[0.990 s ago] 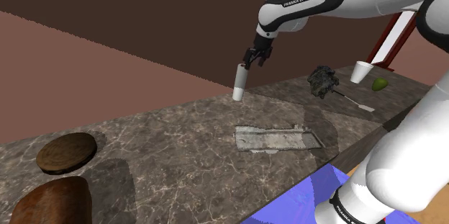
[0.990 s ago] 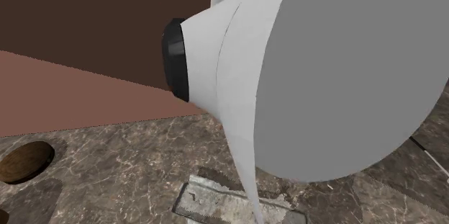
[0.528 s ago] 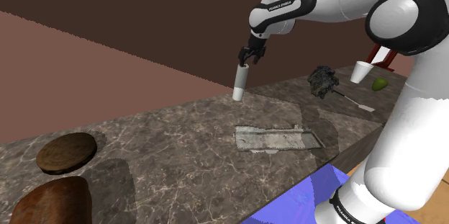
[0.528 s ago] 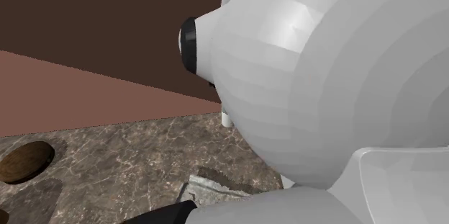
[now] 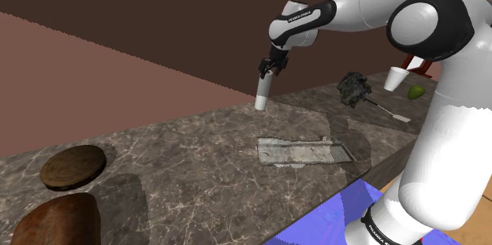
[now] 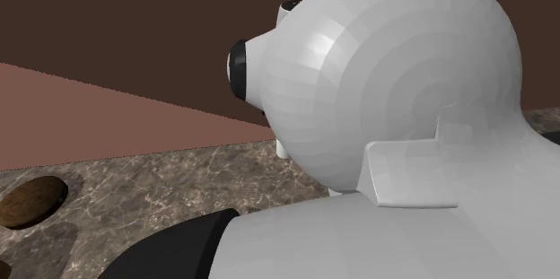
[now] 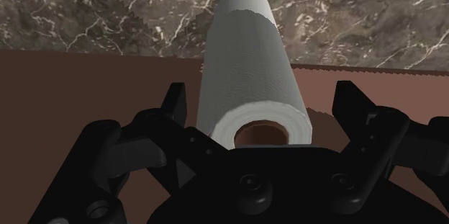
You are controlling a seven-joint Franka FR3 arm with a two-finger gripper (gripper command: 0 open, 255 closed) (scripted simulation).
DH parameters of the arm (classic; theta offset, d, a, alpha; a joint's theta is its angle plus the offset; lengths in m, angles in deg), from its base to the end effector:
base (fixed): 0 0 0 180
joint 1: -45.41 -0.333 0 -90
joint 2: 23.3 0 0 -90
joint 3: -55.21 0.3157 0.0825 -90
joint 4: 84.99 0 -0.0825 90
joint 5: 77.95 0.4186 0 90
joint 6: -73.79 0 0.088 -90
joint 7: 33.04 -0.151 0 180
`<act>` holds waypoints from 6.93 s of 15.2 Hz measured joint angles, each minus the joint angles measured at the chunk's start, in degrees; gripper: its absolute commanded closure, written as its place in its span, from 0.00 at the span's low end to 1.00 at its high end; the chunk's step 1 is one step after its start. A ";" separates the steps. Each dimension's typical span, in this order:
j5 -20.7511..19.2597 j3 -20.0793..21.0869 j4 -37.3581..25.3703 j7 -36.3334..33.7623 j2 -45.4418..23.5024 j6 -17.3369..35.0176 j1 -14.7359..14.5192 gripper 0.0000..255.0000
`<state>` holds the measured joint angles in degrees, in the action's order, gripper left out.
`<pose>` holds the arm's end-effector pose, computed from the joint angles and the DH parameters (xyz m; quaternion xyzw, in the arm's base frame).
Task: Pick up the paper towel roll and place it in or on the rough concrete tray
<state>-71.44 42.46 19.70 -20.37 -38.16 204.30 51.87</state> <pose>0.6469 -0.2120 0.3549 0.9914 -0.0828 0.1005 0.0092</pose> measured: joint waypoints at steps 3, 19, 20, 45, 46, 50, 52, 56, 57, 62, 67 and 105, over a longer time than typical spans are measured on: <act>0.07 0.02 0.04 0.06 -0.18 0.24 0.03 0.00; -0.16 -0.07 -0.98 -0.12 0.32 -1.25 0.00 1.00; -0.22 -0.10 -1.44 -0.13 0.48 -1.86 0.03 1.00; -4.89 -0.34 -0.08 -3.31 15.87 -15.37 -1.19 1.00; -5.46 -0.25 2.36 -3.59 18.13 -15.10 -1.25 1.00; -7.68 0.44 10.59 -5.05 27.26 -15.81 -1.21 1.00; -8.61 0.82 14.06 -5.62 31.58 -16.59 -0.99 1.00; -10.20 2.12 20.67 -7.12 41.23 -19.57 -0.41 1.00; -10.50 2.38 21.56 -7.29 43.58 -20.97 -0.20 1.00; -11.43 3.63 27.40 -8.04 54.36 -25.93 0.80 1.00; -11.66 5.03 30.81 -8.56 64.92 -33.10 1.73 1.00; -14.04 3.40 57.88 -9.02 73.21 -14.49 3.62 1.00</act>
<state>-85.48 45.86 77.58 -29.39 35.05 189.81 55.49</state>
